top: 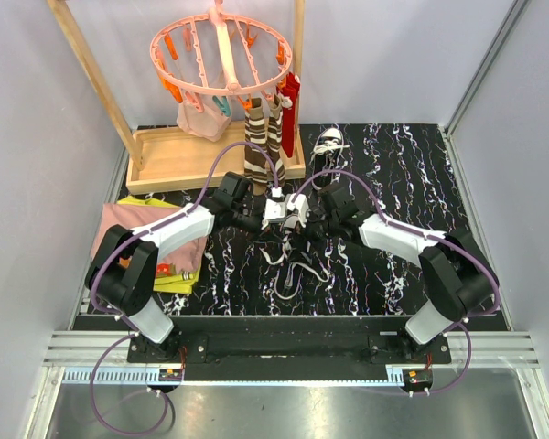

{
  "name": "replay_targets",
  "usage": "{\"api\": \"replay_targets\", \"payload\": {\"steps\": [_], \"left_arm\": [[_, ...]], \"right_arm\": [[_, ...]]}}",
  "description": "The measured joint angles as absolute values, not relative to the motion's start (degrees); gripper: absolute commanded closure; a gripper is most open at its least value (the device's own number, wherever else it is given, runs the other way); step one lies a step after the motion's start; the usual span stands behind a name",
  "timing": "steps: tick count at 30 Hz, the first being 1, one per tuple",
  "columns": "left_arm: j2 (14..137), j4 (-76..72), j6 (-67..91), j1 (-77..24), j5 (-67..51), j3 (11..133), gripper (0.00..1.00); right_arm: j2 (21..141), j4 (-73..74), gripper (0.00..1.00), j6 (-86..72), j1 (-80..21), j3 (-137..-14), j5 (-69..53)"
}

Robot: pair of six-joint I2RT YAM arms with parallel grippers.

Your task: Tie the shoes

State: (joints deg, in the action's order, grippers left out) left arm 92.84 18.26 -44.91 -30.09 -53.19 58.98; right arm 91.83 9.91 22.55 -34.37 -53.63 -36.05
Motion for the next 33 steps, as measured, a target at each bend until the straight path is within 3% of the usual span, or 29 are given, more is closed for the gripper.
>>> {"api": "replay_targets", "payload": {"steps": [4,8,13,15,18,29,33], "left_arm": [[92.84,18.17,-44.73,-30.09,-53.23,58.96,1.00],[92.84,17.69,-44.21,-30.00,-53.23,58.59,1.00],[92.73,16.43,-42.24,-29.39,-53.39,58.24,1.00],[92.55,16.12,-41.76,-29.15,-53.41,57.78,1.00],[92.40,15.90,-41.28,-28.95,-53.43,56.99,1.00],[92.29,15.53,-40.58,-28.58,-53.80,56.58,1.00],[92.29,15.51,-40.60,-28.42,-53.84,56.58,1.00]], "right_arm": [[91.79,7.86,0.09,22.48,-34.46,-51.88,-35.99],[91.09,4.93,0.20,22.11,-34.50,-49.04,-35.92],[90.70,2.07,0.27,21.82,-34.52,-47.86,-35.48],[90.56,1.19,0.40,21.78,-34.52,-47.86,-35.40],[90.17,0.54,0.48,21.43,-34.54,-47.86,-35.40],[89.03,-0.21,0.45,21.06,-34.41,-47.86,-35.14],[88.99,1.56,0.30,21.17,-33.65,-48.14,-35.73]]}}
